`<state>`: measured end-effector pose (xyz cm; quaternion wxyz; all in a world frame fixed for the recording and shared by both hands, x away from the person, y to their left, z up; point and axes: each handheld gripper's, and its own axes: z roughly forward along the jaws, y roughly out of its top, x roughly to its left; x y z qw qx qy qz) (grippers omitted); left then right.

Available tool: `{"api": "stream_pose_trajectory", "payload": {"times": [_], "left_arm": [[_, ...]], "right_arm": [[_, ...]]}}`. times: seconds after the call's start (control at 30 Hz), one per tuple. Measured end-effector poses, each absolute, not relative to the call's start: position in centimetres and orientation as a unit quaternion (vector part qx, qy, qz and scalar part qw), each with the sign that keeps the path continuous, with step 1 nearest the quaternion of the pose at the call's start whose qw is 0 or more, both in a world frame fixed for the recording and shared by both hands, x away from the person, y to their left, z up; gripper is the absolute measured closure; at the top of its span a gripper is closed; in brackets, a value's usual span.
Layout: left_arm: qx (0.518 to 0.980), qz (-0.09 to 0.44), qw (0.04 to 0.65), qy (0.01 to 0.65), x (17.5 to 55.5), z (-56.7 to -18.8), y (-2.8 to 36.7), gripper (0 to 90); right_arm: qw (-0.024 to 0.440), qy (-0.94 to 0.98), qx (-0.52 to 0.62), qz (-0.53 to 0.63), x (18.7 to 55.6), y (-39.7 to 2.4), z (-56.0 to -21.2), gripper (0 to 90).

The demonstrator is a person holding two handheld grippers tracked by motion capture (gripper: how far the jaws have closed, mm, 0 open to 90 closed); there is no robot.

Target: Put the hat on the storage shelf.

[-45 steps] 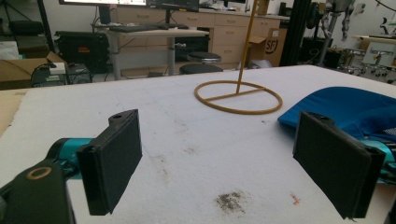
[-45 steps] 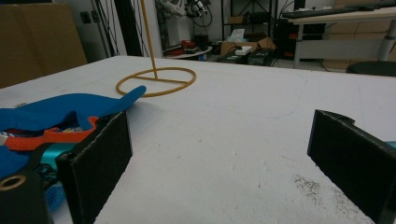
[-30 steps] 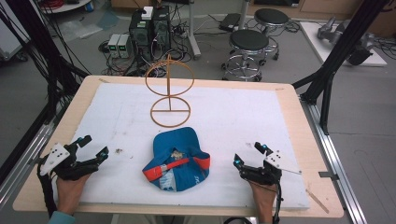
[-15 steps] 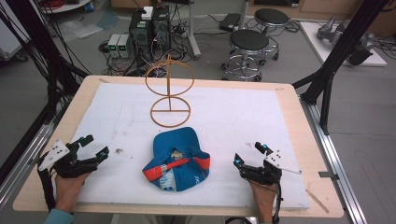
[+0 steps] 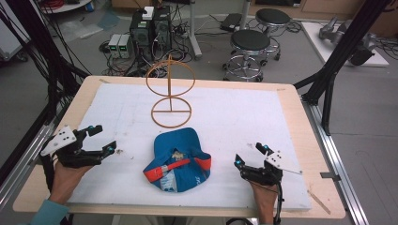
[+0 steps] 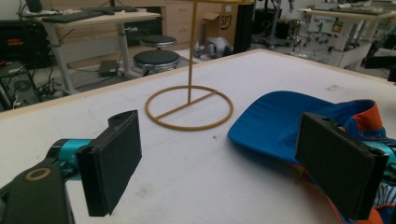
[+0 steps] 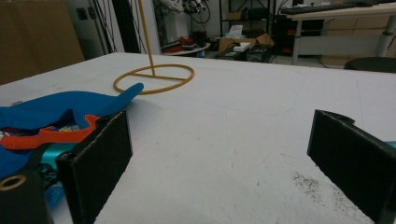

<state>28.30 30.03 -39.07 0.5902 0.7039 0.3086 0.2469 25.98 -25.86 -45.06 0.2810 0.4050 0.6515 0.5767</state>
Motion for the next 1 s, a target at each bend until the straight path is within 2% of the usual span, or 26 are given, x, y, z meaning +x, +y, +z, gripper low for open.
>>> {"api": "stream_pose_trajectory", "payload": {"times": [0.27, 0.33, 0.7, 1.0], "left_arm": [[0.746, 0.2, 0.575, 0.272, 29.5, -36.5, 26.3, 15.1], [0.769, 0.172, 0.56, 0.255, 30.0, -36.0, 24.8, 15.2], [0.801, 0.128, 0.54, 0.224, 30.5, -36.3, 20.3, 15.6], [0.831, 0.087, 0.512, 0.197, 30.8, -37.6, 16.5, 24.0]], "right_arm": [[0.278, 0.65, 0.407, 0.579, 26.0, -25.9, -45.1, 5.5], [0.279, 0.651, 0.406, 0.578, 26.0, -25.9, -45.1, 5.5], [0.278, 0.65, 0.406, 0.579, 26.0, -25.9, -45.1, 5.5], [0.278, 0.65, 0.408, 0.579, 26.0, -25.9, -45.1, 5.5]]}}
